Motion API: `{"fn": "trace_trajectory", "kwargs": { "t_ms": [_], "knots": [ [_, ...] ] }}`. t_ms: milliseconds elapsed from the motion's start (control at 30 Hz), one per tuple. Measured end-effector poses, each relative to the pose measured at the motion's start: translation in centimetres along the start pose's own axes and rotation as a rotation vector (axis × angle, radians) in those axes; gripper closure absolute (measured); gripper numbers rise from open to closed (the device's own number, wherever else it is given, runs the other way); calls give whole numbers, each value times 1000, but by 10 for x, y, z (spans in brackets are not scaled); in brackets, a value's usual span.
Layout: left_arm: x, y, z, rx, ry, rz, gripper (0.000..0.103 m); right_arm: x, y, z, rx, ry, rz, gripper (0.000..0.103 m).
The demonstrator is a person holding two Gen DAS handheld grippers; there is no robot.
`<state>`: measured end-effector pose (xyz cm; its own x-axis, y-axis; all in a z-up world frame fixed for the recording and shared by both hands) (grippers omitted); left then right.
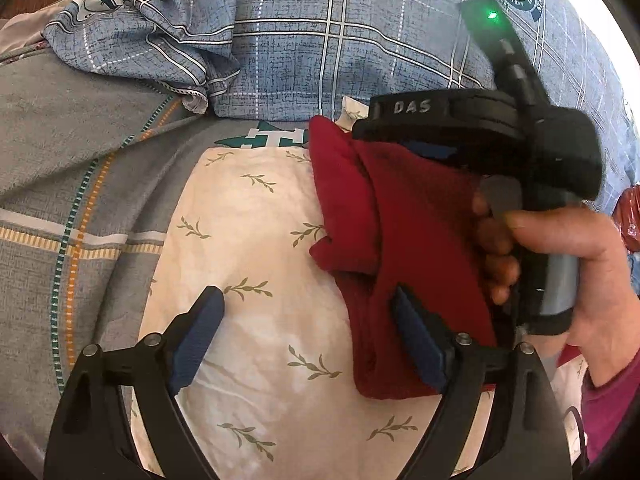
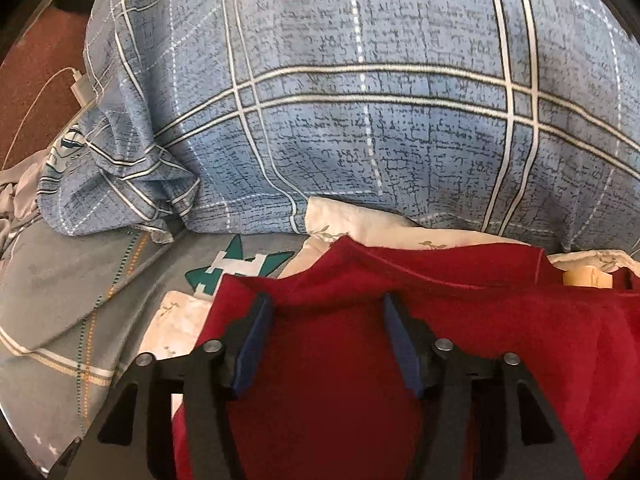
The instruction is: Fold small clothes
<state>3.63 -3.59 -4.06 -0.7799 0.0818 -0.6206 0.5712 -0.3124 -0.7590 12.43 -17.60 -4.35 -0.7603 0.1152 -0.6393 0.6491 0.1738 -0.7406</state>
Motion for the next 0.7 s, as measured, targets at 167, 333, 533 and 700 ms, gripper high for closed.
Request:
{"fn": "trace_trajectory", "kwargs": {
  "t_ms": [167, 333, 533, 700],
  "knots": [
    [1, -1, -3, 3, -3, 1, 16, 4, -14, -19, -49, -30, -17, 16],
    [0, -3, -6, 27, -33, 6, 16, 9, 6, -39, 58, -116, -75, 10],
    [-6, -10, -4, 99, -74, 42, 16, 10, 9, -40, 156, -214, -49, 50],
    [-15, -10, 11, 161, -54, 86, 16, 3, -27, -28, 13, -160, 8, 89]
  ]
}}
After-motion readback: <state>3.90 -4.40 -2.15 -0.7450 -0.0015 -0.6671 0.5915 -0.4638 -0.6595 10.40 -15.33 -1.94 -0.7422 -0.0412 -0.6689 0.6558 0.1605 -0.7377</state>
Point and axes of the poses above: each gripper's, at about its wrist camera, not at the fingertips, and y roughly the way its jaws point, z to its right, x to its underside, the point moved 6 cm from there along y, roughly the way its jaws point, and after that the axes turned 2 degrees about z, right-handed, at the moved point
